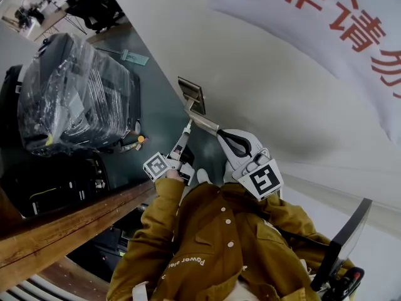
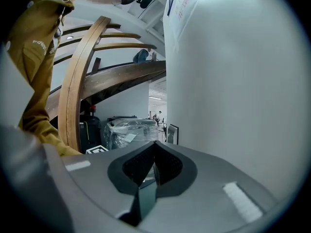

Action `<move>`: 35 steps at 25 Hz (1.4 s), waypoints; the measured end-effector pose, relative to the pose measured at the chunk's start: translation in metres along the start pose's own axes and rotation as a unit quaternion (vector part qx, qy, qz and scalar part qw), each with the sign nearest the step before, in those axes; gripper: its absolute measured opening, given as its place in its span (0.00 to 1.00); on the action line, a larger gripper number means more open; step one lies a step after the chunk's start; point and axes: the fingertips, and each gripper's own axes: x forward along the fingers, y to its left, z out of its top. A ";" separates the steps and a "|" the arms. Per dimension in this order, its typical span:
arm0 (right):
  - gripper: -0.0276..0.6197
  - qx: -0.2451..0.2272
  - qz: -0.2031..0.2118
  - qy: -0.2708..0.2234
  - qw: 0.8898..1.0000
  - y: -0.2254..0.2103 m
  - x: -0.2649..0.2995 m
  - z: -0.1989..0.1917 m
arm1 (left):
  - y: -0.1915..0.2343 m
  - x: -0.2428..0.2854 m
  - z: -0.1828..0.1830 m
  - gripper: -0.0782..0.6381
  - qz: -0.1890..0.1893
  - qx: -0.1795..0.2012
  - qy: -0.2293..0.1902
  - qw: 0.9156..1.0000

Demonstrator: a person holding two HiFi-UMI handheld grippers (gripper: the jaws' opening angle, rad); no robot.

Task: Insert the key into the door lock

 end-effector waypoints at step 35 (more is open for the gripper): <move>0.05 0.008 -0.002 0.017 1.000 0.003 -0.007 -0.016 | 0.023 0.043 0.025 0.15 -0.036 -0.045 0.004 0.998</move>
